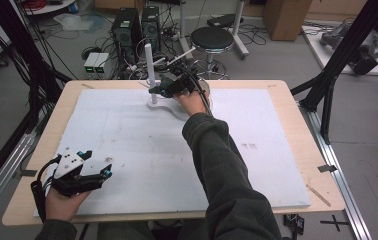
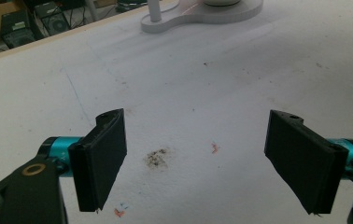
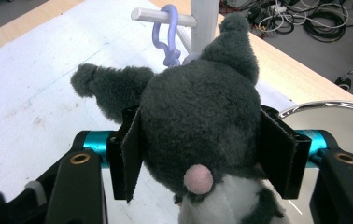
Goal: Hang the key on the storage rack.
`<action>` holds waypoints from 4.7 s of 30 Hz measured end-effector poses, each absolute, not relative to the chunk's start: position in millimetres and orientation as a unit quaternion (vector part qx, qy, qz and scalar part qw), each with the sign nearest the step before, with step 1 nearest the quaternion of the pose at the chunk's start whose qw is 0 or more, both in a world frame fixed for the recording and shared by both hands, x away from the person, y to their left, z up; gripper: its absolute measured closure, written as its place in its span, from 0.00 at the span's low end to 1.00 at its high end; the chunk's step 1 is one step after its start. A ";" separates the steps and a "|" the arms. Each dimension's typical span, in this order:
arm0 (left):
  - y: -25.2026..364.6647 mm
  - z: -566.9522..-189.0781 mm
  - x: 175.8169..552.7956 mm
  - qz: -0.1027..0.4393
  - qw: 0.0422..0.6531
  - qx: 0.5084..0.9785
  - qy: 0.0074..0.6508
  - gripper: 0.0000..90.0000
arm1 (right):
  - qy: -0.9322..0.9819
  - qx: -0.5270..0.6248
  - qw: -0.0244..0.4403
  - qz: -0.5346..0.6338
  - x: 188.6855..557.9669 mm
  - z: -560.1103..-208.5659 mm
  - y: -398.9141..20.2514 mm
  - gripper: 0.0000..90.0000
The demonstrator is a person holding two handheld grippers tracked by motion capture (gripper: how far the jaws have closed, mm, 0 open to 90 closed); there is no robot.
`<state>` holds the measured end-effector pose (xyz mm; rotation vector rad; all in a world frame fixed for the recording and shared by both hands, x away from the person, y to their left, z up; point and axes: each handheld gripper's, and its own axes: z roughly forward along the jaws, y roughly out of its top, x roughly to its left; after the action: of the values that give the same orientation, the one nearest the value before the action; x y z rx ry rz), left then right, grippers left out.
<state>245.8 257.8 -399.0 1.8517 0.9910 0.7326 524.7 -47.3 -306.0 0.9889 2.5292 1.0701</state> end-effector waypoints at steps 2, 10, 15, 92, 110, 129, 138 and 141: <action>257.3 -399.1 245.8 0.296 0.443 0.747 0.399 0.24 | 0.861 0.341 0.106 0.362 523.8 -306.8 -47.2 0.42; 257.4 -399.0 245.8 0.297 0.442 0.747 0.398 0.24 | 0.865 0.341 0.092 0.356 524.1 -310.5 -45.5 0.36; 258.7 -399.0 245.2 0.296 0.441 0.748 0.399 0.24 | 0.864 0.345 0.083 0.357 524.4 -312.8 -44.2 0.29; 251.4 -399.1 244.7 0.291 0.432 0.761 0.386 0.23 | 0.833 0.316 0.058 0.451 455.8 -331.3 -132.7 0.18; 251.4 -399.3 244.2 0.291 0.430 0.762 0.387 0.23 | 0.826 0.321 0.060 0.460 442.4 -338.2 -149.5 0.17; 251.0 -399.1 244.1 0.291 0.429 0.763 0.386 0.23 | 0.822 0.323 0.069 0.464 431.1 -341.5 -164.2 0.16; 250.7 -399.0 244.1 0.288 0.429 0.764 0.386 0.23 | 0.820 0.324 0.073 0.466 423.5 -345.5 -172.9 0.15; 250.1 -399.3 244.3 0.288 0.431 0.763 0.387 0.23 | 0.820 0.325 0.075 0.465 421.0 -346.9 -175.3 0.14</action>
<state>244.3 250.1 -399.3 1.9020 0.9662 0.7176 421.0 -175.3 -346.9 0.9748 2.4598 1.3958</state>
